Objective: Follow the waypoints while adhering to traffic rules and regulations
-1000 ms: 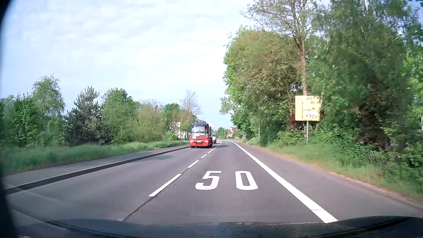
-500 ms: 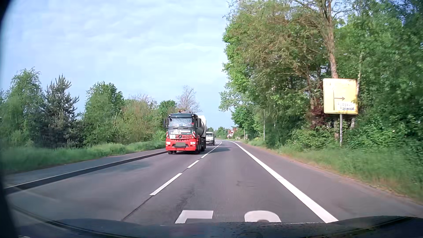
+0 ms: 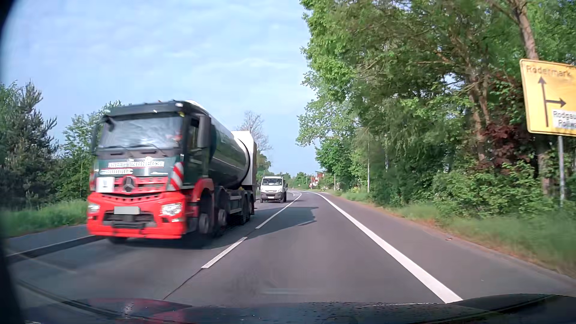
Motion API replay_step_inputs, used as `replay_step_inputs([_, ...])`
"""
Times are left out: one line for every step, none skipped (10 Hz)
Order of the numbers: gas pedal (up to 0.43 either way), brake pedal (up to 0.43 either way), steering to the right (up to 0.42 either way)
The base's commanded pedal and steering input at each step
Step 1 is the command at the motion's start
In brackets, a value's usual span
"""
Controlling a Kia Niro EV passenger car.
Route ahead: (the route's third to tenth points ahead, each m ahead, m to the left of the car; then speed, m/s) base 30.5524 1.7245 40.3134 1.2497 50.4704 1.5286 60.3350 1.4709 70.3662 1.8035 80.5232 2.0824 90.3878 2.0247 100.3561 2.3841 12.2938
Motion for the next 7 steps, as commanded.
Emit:
replay_step_inputs([0.110,0.000,0.000])
replay_step_inputs([0.110,0.000,0.000])
replay_step_inputs([0.110,0.000,0.000])
replay_step_inputs([0.110,0.000,0.000])
replay_step_inputs([0.110,0.000,0.000])
replay_step_inputs([0.110,0.000,0.000])
replay_step_inputs([0.110,0.000,0.000])
